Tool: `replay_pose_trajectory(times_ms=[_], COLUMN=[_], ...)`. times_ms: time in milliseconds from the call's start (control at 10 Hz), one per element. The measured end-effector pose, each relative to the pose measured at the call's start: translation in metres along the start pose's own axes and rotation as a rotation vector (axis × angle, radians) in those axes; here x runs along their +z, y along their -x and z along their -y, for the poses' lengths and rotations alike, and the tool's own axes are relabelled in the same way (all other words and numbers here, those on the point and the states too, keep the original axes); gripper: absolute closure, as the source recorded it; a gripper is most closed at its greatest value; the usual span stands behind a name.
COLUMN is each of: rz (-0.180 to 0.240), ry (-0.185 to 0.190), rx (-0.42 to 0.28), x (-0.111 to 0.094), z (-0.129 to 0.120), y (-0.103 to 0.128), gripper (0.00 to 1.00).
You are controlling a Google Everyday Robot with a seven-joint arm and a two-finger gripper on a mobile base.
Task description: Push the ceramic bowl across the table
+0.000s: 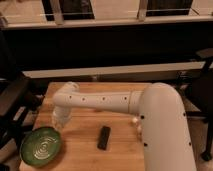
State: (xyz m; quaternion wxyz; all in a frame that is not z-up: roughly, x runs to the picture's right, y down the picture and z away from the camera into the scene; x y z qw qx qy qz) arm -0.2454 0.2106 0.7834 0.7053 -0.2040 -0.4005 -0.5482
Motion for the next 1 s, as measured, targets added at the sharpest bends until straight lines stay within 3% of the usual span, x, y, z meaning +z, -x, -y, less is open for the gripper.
replay_pose_trajectory(times_ms=[400, 500, 700, 1000], rz=[0.019, 0.001, -0.075, -0.056], ry=[-0.006, -0.009, -0.014, -0.011], rx=[-0.04, -0.04, -0.025, -0.023], x=[0.002, -0.005, -0.035, -0.046], z=[0.005, 0.006, 0.003, 0.01], y=[0.012, 0.013, 0.013, 0.012], gripper=[1.0, 1.0, 1.0, 1.0])
